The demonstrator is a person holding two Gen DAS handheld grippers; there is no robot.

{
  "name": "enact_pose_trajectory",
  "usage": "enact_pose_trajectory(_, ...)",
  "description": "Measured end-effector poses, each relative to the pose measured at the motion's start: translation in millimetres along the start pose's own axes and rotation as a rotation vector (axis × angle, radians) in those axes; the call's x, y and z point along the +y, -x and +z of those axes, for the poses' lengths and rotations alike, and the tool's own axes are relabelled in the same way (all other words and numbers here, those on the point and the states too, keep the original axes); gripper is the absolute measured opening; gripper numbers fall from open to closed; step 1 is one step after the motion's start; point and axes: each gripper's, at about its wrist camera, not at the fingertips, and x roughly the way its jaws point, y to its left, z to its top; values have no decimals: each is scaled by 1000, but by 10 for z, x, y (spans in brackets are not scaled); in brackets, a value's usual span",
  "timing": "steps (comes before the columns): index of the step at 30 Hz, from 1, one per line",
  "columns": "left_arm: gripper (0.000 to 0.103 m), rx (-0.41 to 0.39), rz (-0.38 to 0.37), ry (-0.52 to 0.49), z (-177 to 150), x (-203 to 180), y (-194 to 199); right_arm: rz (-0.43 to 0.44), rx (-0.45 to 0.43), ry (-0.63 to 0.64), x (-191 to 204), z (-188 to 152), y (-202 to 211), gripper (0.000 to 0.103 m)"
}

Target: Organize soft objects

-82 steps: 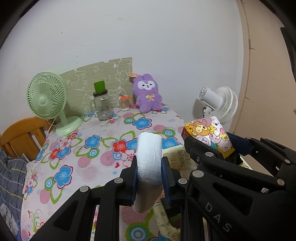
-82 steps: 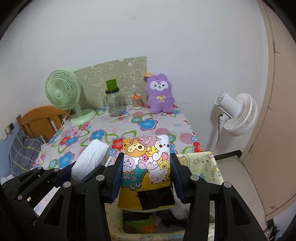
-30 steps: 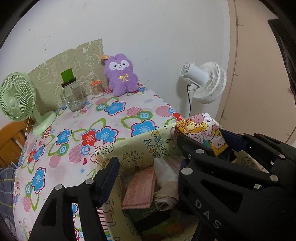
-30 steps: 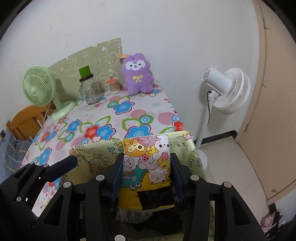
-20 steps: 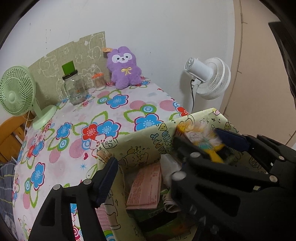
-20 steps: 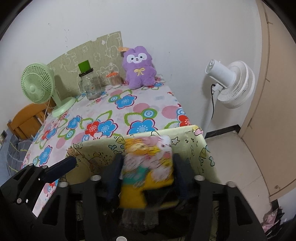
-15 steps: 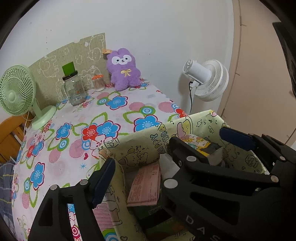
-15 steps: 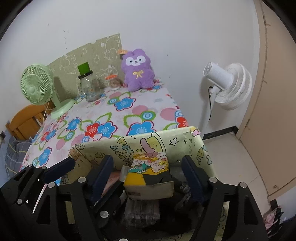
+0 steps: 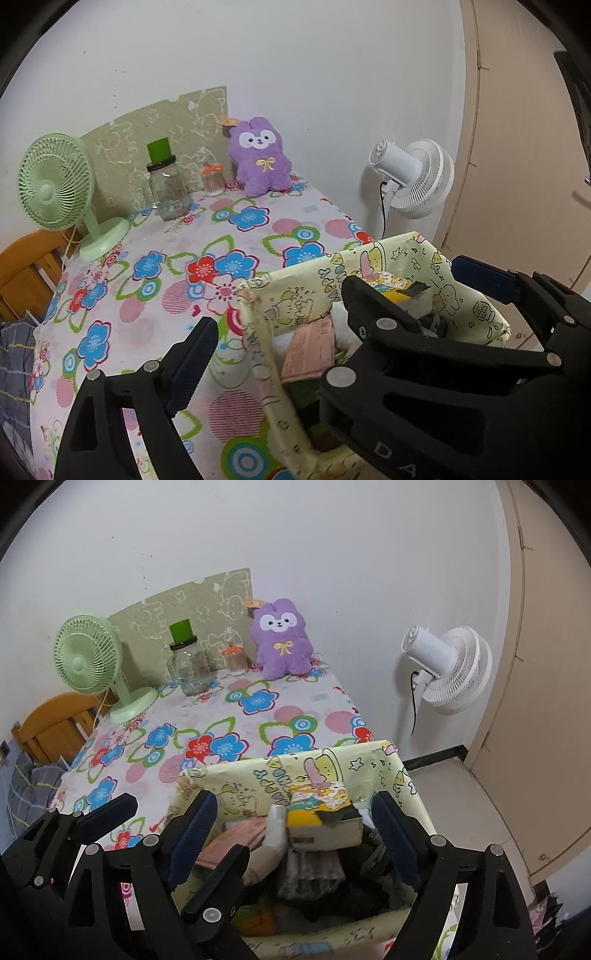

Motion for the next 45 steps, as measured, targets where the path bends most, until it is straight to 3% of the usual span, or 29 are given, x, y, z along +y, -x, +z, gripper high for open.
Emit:
enact_pose_trajectory(15, 97, -95, 41, 30, -105, 357, 481, 44, -94, 33, 436, -12, 407, 96)
enact_pose_trajectory(30, 103, -179, 137, 102, -337, 879, 905, 92, -171, 82, 927, -92, 688, 97)
enact_pose_trajectory(45, 103, -238, 208, 170, -572, 1224, 1213, 95, -243, 130, 1165, -221, 941, 97)
